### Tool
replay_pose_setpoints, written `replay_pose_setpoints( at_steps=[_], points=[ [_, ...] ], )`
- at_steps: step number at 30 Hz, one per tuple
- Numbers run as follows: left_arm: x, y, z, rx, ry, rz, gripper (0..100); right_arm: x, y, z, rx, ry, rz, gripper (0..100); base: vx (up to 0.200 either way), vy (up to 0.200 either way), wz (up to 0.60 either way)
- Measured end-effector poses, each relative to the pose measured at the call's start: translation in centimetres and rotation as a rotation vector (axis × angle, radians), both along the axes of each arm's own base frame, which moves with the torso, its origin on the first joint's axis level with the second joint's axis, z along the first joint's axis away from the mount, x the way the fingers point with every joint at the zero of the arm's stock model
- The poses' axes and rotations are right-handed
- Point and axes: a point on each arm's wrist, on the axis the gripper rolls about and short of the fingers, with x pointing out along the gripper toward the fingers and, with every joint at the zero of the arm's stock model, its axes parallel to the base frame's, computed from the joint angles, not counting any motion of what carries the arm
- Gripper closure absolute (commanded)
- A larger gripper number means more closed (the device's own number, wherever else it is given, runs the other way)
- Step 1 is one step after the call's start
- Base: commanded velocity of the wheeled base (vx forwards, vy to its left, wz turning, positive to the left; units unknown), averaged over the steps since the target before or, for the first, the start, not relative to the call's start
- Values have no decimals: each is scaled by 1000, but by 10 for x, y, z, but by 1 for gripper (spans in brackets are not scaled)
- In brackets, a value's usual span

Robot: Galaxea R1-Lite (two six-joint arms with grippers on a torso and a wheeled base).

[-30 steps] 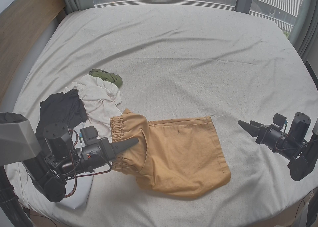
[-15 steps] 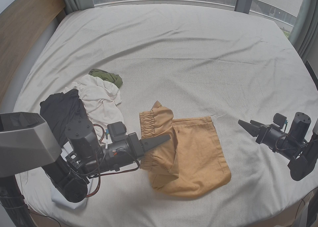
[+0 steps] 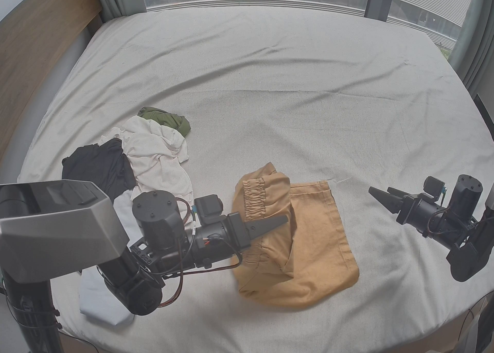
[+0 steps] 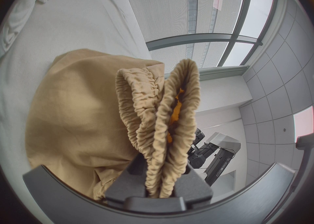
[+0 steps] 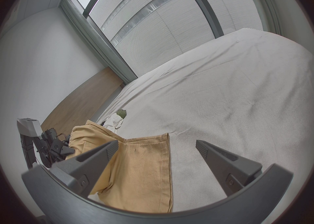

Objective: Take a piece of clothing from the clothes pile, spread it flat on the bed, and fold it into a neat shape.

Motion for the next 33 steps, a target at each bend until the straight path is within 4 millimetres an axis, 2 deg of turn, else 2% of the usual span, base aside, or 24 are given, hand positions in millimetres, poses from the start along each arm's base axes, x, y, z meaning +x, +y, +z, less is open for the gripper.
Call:
replay_pose_setpoints(
  at_steps=[15,28,29,33],
  points=[
    [7,-34,-26,6,17,-20,100,0,1,0,-1,2,3,0,0,0,0],
    [9,-40,-38,19,32,-29,100,-1,2,-1,0,5,8,0,0,0,0],
    [9,-40,-38,18,31,-28,0,-1,2,-1,0,5,8,0,0,0,0],
    [11,-41,-37,12,24,-24,0,-1,2,-1,0,5,9,0,0,0,0]
  ],
)
